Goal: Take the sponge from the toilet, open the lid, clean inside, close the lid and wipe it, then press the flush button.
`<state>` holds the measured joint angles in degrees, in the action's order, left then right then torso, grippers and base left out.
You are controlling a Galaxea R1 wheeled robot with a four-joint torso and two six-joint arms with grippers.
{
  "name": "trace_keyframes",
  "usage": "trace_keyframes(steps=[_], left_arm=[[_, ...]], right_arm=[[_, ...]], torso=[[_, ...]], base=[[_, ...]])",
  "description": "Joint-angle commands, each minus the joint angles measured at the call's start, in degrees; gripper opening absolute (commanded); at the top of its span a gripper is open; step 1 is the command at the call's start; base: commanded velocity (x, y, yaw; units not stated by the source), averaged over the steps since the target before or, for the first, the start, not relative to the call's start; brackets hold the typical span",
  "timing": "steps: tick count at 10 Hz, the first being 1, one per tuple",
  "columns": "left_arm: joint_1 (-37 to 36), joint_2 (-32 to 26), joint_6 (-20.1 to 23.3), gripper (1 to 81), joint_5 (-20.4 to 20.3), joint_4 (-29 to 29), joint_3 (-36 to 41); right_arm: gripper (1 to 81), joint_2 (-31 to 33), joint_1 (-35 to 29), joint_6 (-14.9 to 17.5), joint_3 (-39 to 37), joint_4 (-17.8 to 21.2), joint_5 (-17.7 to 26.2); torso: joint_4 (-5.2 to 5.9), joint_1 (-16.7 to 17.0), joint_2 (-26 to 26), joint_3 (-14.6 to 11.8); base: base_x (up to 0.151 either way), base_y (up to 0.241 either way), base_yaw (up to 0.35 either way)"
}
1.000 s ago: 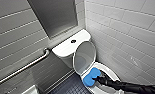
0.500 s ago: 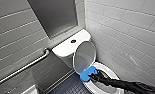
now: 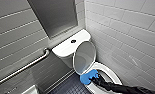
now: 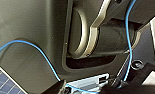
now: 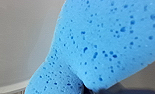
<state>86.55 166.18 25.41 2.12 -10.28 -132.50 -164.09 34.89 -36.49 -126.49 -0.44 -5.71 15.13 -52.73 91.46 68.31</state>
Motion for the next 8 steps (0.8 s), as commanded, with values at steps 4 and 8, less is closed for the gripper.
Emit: trace_keyframes(steps=[4,8], left_arm=[[1.6,-0.7,0.3,81.1,5.7,0.3,0.7],[1.6,-0.6,0.3,81.1,5.6,0.3,0.7]], right_arm=[[1.0,17.2,3.1,0.2,22.8,-1.8,3.8],[1.0,26.9,6.3,0.2,28.1,-1.8,2.7]], torso=[[0.00,0.0,0.0,0.0],[0.00,0.0,0.0,0.0]], base=[[0.000,0.000,0.000],[0.000,0.000,0.000]])
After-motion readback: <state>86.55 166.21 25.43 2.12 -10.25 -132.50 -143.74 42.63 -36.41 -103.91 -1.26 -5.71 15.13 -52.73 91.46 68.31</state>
